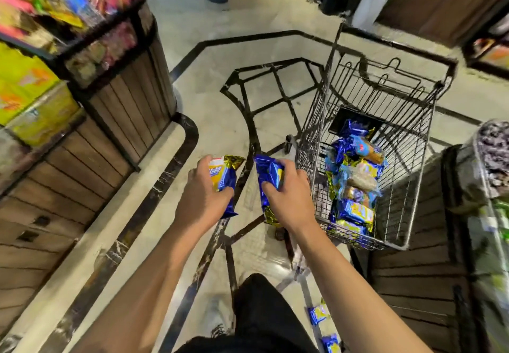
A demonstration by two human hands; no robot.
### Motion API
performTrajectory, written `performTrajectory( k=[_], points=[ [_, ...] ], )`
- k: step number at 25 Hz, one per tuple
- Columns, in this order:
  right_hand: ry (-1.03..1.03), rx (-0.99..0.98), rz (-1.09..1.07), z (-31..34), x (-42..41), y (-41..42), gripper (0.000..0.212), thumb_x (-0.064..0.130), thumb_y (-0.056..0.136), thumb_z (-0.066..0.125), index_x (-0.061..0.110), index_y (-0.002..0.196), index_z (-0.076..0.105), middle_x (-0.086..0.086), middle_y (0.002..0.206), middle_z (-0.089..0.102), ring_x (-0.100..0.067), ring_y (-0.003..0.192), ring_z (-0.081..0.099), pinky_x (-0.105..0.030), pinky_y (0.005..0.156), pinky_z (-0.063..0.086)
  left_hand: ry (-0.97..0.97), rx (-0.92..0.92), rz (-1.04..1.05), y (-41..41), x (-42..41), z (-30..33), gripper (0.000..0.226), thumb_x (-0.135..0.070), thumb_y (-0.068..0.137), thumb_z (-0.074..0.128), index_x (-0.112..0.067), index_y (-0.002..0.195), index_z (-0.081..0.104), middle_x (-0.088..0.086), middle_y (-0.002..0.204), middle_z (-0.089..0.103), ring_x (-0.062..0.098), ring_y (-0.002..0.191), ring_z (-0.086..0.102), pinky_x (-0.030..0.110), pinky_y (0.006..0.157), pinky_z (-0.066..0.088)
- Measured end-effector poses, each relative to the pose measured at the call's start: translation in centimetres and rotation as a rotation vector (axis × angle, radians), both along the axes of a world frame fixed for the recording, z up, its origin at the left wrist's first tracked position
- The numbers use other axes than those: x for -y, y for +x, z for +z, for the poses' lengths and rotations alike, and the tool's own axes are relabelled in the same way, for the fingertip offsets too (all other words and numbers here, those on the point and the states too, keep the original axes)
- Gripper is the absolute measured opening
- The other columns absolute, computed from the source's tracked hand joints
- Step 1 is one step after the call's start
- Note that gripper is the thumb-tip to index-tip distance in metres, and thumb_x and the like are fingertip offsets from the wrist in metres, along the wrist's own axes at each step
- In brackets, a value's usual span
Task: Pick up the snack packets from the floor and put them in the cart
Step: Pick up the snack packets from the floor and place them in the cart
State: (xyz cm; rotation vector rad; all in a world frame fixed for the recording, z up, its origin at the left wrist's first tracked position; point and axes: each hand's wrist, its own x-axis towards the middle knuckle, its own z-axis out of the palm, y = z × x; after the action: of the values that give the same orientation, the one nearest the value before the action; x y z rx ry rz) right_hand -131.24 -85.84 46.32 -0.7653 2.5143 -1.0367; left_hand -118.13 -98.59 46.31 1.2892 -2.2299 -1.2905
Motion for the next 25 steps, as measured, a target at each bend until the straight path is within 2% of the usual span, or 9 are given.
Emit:
performTrajectory(
  k=[3, 5, 9, 14, 16, 19, 21, 25],
  points=[
    [-0.034, 0.028, -0.047, -1.0, 3.5, -3.6, 0.055, 0.034, 0.084, 0.063, 0.032, 0.135, 0.041, -0.003, 0.119, 0.047, -0.018, 0.113, 0.046, -0.033, 0.088, 0.043, 0.011, 0.044, -0.024, -4.6, 3.6, -0.8, 0.073, -0.02, 0.081, 0.07, -0.035, 0.141, 0.032, 0.001, 0.123, 0.052, 0.018, 0.098, 0.059, 0.039, 0.082, 0.055],
    [-0.047, 0.038, -0.061, -1.7, 5.3, -6.1, 0.056, 0.034, 0.085, 0.063, 0.033, 0.136, 0.04, -0.001, 0.121, 0.046, -0.018, 0.115, 0.045, -0.035, 0.088, 0.044, 0.028, 0.042, -0.051, -7.5, 5.7, -1.1, 0.074, -0.019, 0.083, 0.07, -0.034, 0.143, 0.03, 0.001, 0.124, 0.051, 0.016, 0.098, 0.058, 0.035, 0.08, 0.054],
    [-0.009, 0.046, -0.092, -2.5, 9.4, -13.4, 0.054, 0.034, 0.086, 0.063, 0.035, 0.135, 0.04, 0.001, 0.118, 0.043, -0.017, 0.108, 0.048, -0.03, 0.081, 0.04, 0.03, 0.037, -0.08, -15.4, 10.3, -1.0, 0.073, -0.019, 0.083, 0.068, -0.033, 0.144, 0.029, -0.001, 0.125, 0.048, 0.008, 0.094, 0.056, 0.027, 0.074, 0.048],
    [-0.009, 0.067, -0.147, -2.3, 13.1, -20.9, 0.052, 0.032, 0.089, 0.062, 0.031, 0.136, 0.04, 0.002, 0.122, 0.041, -0.013, 0.102, 0.046, -0.027, 0.081, 0.036, 0.03, 0.057, -0.157, -24.4, 13.9, -0.2, 0.073, -0.02, 0.085, 0.065, -0.034, 0.146, 0.025, -0.001, 0.127, 0.045, 0.016, 0.104, 0.053, 0.038, 0.09, 0.05],
    [-0.019, 0.064, -0.209, -2.3, 14.1, -23.6, 0.053, 0.034, 0.089, 0.062, 0.029, 0.137, 0.04, 0.0, 0.123, 0.041, -0.014, 0.105, 0.045, -0.027, 0.084, 0.036, 0.03, 0.043, -0.194, -28.2, 15.1, 0.0, 0.073, -0.018, 0.085, 0.064, -0.033, 0.146, 0.027, 0.0, 0.127, 0.045, 0.016, 0.103, 0.052, 0.035, 0.088, 0.048],
    [-0.035, 0.074, -0.321, -2.7, 15.2, -27.3, 0.054, 0.034, 0.087, 0.063, 0.031, 0.136, 0.04, 0.0, 0.119, 0.042, -0.017, 0.108, 0.048, -0.029, 0.085, 0.039, 0.018, 0.023, -0.286, -34.0, 16.5, -0.3, 0.071, -0.016, 0.085, 0.065, -0.032, 0.145, 0.03, 0.0, 0.126, 0.048, 0.01, 0.096, 0.05, 0.025, 0.078, 0.04],
    [-0.029, 0.08, -0.412, -3.0, 15.9, -29.8, 0.054, 0.033, 0.087, 0.064, 0.031, 0.135, 0.041, 0.001, 0.118, 0.042, -0.017, 0.106, 0.049, -0.028, 0.083, 0.038, 0.034, 0.015, -0.36, -37.7, 17.1, -0.8, 0.071, -0.017, 0.084, 0.066, -0.036, 0.143, 0.031, -0.004, 0.123, 0.048, 0.004, 0.091, 0.051, 0.023, 0.073, 0.043],
    [-0.025, 0.065, -0.602, -3.5, 17.1, -34.5, 0.054, 0.031, 0.087, 0.065, 0.029, 0.136, 0.042, 0.0, 0.12, 0.043, -0.011, 0.105, 0.045, -0.024, 0.085, 0.035, 0.073, -0.015, -0.538, -44.9, 18.5, -2.2, 0.072, -0.016, 0.08, 0.067, -0.038, 0.14, 0.033, -0.007, 0.125, 0.048, 0.01, 0.103, 0.055, 0.03, 0.084, 0.049]
  ],
)
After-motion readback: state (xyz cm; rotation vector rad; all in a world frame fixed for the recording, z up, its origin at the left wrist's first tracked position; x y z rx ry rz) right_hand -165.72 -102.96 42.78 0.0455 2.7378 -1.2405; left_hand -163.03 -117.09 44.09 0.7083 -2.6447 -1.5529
